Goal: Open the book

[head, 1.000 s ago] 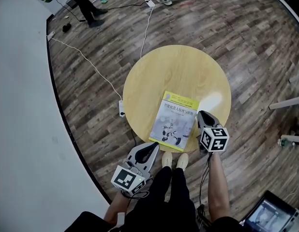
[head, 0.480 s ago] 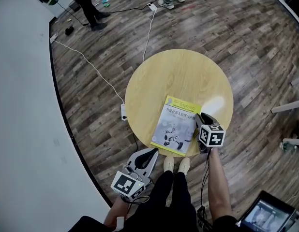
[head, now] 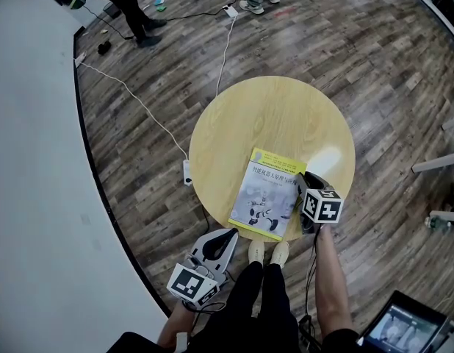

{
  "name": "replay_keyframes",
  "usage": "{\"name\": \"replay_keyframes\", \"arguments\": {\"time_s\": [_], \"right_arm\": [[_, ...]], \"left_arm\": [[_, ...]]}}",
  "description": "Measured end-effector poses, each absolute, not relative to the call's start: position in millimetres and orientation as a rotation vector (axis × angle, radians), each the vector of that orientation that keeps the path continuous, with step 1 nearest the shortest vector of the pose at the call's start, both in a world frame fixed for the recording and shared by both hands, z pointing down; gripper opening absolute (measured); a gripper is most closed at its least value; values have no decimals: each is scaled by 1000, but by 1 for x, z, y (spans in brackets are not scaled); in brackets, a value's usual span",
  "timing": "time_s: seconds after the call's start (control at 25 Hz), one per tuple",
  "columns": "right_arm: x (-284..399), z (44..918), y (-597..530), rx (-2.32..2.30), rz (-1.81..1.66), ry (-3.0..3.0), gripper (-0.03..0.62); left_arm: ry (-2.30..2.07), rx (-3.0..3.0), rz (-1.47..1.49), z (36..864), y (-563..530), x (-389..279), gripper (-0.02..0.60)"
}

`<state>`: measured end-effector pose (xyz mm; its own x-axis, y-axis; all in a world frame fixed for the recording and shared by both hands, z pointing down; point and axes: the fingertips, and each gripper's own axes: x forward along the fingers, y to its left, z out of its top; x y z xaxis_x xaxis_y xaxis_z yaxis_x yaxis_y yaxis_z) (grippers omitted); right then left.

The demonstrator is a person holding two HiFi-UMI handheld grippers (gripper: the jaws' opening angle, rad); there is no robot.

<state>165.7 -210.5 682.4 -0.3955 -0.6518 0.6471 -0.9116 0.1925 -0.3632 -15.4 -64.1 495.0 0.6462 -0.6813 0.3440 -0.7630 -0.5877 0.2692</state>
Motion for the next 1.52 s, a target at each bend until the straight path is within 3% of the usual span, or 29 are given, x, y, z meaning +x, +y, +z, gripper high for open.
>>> {"name": "replay_keyframes", "arguments": {"time_s": [0.24,0.64,1.52], "right_arm": [[167,689,-210,1484,1053,-2125,80],[167,689,-209,1497,1053,-2119,9],[121,594,-209,1439,901,-2313,5]], "left_arm": [[-1143,2471,288,500,-65,-15,-3],[-1146,2461,288,502,-64,-15,-3],[-1247,2465,157,470,-34,-48,-3]]}}
